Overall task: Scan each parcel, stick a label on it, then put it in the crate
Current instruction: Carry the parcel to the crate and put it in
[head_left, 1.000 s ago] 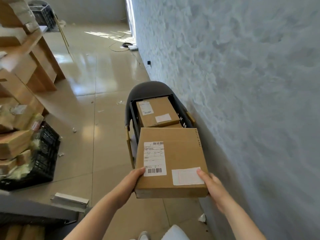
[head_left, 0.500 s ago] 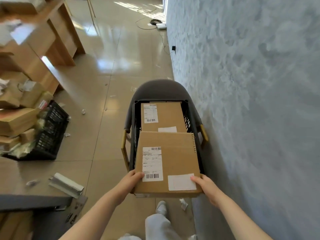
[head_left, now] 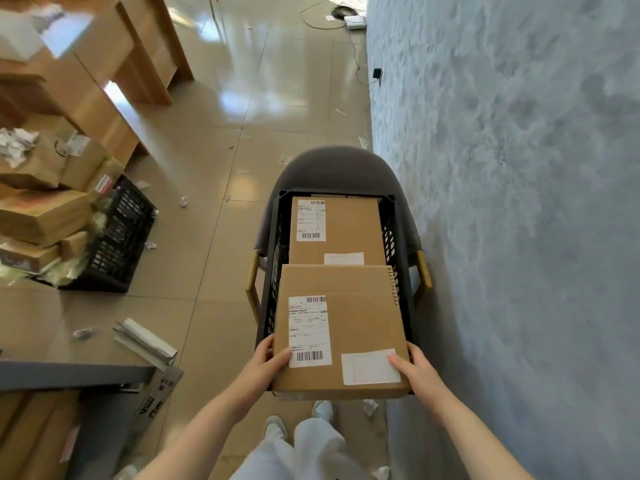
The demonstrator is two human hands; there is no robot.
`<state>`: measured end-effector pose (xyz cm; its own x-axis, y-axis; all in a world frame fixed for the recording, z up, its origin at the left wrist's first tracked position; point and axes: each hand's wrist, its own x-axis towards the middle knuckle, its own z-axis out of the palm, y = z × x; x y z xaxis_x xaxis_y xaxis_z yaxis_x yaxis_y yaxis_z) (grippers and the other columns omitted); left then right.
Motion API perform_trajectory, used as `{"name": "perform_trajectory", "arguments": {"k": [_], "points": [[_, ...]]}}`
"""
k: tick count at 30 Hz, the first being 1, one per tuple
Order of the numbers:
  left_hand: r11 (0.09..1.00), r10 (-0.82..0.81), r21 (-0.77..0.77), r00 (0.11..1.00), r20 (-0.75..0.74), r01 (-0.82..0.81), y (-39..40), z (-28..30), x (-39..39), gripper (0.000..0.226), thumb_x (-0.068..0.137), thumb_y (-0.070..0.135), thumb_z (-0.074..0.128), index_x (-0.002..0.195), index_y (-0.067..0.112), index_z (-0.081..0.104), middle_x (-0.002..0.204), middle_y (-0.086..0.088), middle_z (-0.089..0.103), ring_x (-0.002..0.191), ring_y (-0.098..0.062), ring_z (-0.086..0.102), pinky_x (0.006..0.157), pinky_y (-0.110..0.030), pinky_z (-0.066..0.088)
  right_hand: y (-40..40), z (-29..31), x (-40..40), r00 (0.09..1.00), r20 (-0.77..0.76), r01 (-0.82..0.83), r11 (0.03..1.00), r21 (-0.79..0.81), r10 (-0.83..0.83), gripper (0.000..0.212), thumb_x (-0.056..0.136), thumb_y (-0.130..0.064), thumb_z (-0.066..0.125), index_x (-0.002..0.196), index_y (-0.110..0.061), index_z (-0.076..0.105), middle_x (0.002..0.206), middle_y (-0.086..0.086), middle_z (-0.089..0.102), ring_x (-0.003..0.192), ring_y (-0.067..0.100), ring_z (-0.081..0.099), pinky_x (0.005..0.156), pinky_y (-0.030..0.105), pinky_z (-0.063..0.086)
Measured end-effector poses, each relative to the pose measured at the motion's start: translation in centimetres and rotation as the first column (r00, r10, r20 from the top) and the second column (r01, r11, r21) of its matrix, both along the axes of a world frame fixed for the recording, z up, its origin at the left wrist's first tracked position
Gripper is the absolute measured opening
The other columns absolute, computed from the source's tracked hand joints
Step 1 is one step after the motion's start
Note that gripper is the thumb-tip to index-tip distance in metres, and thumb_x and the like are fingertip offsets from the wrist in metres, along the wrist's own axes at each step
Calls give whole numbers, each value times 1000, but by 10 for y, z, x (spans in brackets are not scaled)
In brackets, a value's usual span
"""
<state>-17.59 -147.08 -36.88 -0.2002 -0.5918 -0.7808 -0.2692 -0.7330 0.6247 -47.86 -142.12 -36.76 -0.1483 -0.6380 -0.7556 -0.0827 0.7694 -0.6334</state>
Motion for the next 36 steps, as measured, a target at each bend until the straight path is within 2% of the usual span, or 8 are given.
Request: {"name": "perform_trajectory", "arguments": {"k": [5, 9, 12, 16, 21, 26, 30, 36], "points": [[1000, 0, 9, 999, 51, 0, -2, -1, -2, 61, 98, 42, 55, 150, 30, 28, 124, 8, 61, 107, -15, 65, 83, -31, 55, 3, -3, -1, 999, 13, 31, 999, 30, -31, 70, 95, -35, 63, 153, -18, 28, 134, 2, 57, 113, 17, 59, 81, 28, 51], [1000, 3, -17, 999, 51, -3, -4, 6, -7, 68, 97, 43, 56, 153, 28, 20, 127, 11, 56, 107, -10, 62, 77, -26, 54, 7, 2, 2, 998, -32, 50, 999, -10, -51, 75, 94, -43, 61, 155, -20, 24, 144, 1, 50, 124, 20, 53, 95, 33, 49], [995, -12, -100, 993, 121, 24, -7, 12, -8, 77, 95, 47, 58, 156, 28, 15, 146, 3, 45, 119, -15, 54, 94, -38, 53, 8, 9, 1, 993, -87, 81, 996, -45, -84, 72, 96, -48, 56, 155, -20, 25, 149, 2, 44, 130, 21, 47, 101, 37, 45], [918, -113, -325, 937, 331, 226, -14, 24, -5, 80, 94, 50, 58, 157, 26, 14, 160, 2, 25, 143, -19, 32, 116, -46, 33, 7, 19, -2, 970, -238, 31, 993, -115, -57, 69, 97, -40, 57, 154, -16, 27, 154, 4, 40, 138, 22, 42, 109, 39, 40], [665, -218, -533, 819, 531, 523, -27, 42, -4, 67, 96, 44, 54, 154, 28, 24, 159, 9, 26, 146, -13, 24, 120, -42, 27, 13, 45, 4, 886, -463, -69, 984, -163, -14, 65, 99, -38, 55, 154, -18, 26, 157, 2, 35, 143, 21, 35, 112, 41, 36], [267, -292, -511, 574, 765, 817, -36, 61, -9, 52, 98, 40, 50, 147, 28, 40, 152, 10, 40, 143, -14, 32, 119, -35, 23, 48, 74, 26, 808, -588, -138, 981, -134, 33, 63, 101, -39, 49, 155, -17, 25, 160, 1, 28, 146, 20, 27, 115, 38, 31], [13, -350, -449, 424, 835, 894, -30, 72, -12, 48, 100, 41, 44, 147, 30, 40, 152, 12, 40, 144, -13, 31, 120, -35, 20, 96, 86, 52, 735, -678, -95, 986, -136, -23, 54, 102, -34, 47, 151, -17, 32, 155, -1, 33, 144, 17, 29, 115, 33, 30], [-347, -373, -341, 205, 905, 874, -1, 88, -16, 45, 101, 38, 41, 146, 32, 40, 152, 10, 40, 144, -17, 31, 121, -38, 18, 198, 93, 116, 567, -815, 63, 993, -103, -120, 48, 101, -37, 46, 145, -19, 43, 148, -5, 44, 137, 15, 39, 112, 28, 33]]}}
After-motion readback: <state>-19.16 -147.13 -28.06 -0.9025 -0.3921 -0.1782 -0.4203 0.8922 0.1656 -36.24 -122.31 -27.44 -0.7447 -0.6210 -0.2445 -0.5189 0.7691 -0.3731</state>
